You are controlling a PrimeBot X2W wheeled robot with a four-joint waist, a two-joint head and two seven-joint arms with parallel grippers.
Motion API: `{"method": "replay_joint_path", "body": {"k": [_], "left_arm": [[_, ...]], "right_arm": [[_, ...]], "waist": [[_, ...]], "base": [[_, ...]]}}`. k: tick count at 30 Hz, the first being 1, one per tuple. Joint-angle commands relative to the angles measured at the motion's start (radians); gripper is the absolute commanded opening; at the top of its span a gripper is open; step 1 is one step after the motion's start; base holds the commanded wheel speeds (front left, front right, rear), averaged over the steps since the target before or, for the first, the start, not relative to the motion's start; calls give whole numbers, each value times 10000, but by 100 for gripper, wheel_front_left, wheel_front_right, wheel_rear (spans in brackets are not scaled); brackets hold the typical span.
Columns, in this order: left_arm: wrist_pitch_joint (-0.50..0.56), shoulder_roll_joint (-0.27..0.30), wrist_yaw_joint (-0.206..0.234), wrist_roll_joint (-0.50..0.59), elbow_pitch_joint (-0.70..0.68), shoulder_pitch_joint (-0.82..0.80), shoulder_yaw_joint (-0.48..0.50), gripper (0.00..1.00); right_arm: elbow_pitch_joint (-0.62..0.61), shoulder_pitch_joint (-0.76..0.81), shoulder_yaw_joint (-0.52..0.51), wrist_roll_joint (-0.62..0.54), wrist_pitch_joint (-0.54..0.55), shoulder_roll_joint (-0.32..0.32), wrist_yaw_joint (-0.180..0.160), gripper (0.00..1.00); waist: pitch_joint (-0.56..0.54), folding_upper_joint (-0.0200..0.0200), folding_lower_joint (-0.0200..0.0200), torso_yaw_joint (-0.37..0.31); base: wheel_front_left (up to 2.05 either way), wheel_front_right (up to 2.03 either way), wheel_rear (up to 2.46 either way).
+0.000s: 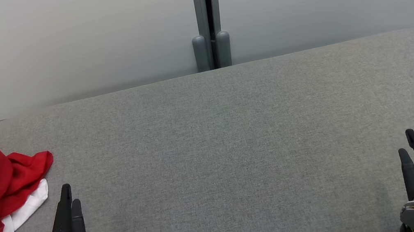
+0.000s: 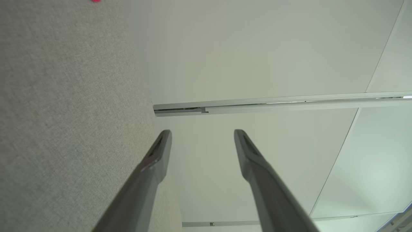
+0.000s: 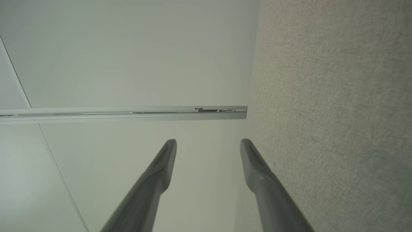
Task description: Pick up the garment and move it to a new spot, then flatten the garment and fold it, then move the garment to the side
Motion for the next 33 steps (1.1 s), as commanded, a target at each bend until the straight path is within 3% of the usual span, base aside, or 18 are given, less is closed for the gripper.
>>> {"method": "replay_joint_path", "body": {"k": [1,10,33], "left_arm": [[-143,68,-3,143,-268,-249,-87,100],[-618,245,-4,1155,-586,-314,-325,100],[-1539,527,111,6132,-1594,-69,-926,100]], "right_arm": [[-274,-214,101,-227,-150,-109,0,100],[-521,-273,360,-1331,-634,-297,0,100],[-1442,-61,727,-5936,-999,-524,1,100]], "waist": [[-3,-1,0,3],[-23,-1,0,19],[-127,-1,0,33]], "base": [[0,0,0],[0,0,0],[0,0,0]]}}
